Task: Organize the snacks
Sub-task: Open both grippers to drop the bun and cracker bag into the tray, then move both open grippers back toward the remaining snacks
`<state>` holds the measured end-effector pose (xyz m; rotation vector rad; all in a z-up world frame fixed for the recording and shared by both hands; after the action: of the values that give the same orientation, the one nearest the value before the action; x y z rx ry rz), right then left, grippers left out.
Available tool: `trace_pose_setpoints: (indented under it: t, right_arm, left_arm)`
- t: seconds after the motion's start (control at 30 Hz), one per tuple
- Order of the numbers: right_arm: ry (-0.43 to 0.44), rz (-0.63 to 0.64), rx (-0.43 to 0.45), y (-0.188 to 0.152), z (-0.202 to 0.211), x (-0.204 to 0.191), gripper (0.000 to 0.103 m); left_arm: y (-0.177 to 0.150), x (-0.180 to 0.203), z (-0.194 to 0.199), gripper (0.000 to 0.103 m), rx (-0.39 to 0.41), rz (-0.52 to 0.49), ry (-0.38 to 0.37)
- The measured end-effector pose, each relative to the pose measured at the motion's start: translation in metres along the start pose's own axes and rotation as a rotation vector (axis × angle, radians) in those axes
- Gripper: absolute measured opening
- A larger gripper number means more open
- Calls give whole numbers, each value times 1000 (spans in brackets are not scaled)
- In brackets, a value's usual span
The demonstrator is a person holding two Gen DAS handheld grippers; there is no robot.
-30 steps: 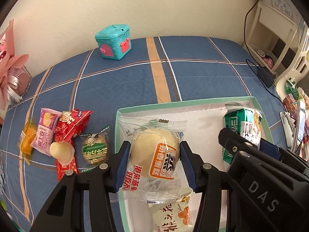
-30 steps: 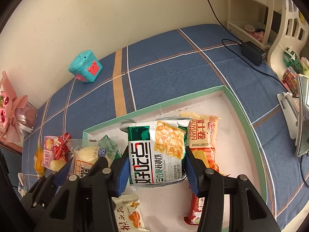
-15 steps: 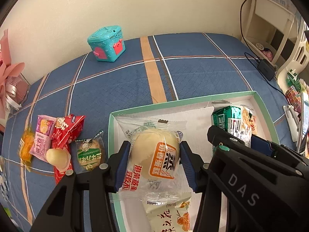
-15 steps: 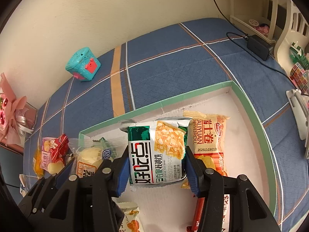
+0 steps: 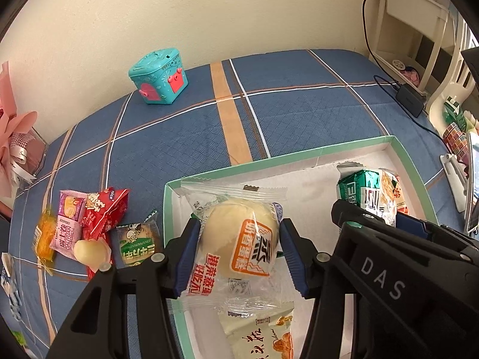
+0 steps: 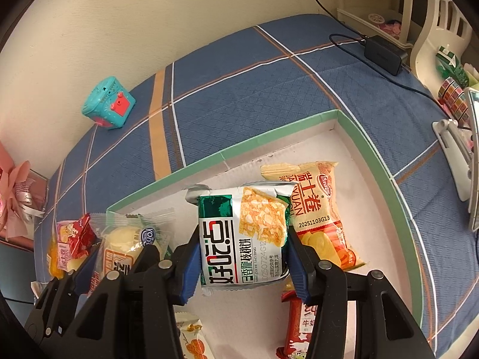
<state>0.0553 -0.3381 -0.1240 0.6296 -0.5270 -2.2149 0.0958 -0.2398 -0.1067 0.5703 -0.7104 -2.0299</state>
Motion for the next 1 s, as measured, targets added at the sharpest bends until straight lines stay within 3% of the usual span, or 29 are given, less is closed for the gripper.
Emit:
trace_pose_setpoints:
  t: [0.07, 0.23, 0.37, 0.57, 1.0]
  right_arm:
    - [-4, -4, -3, 1, 1, 1, 55]
    - [-3, 1, 13, 5, 7, 0, 55]
    - [10, 11, 50, 12, 18, -3, 64]
    - [14, 27, 94, 22, 33, -8, 74]
    - [-30, 59, 94, 20, 43, -8, 75]
  left_arm:
    - [0, 0, 1, 70, -1, 3, -2]
    - [3, -1, 6, 76, 10, 7, -9]
    - [10, -4, 14, 85, 28, 33, -26]
    - [19, -13, 27, 89, 50, 47, -16]
    - [16, -84, 39, 89, 26, 200, 103]
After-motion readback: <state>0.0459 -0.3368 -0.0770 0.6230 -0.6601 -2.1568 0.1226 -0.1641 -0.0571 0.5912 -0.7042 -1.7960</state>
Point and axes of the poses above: each gripper's, at about its wrist camera, not at the fingertips, and z roughly against the way its jaws point, x to its right, y to its top, the point moved 7 cm from there along -z, roughly the way its jaws point, and after that the axes turned 13 degrees about x, right-handed, at the moved point
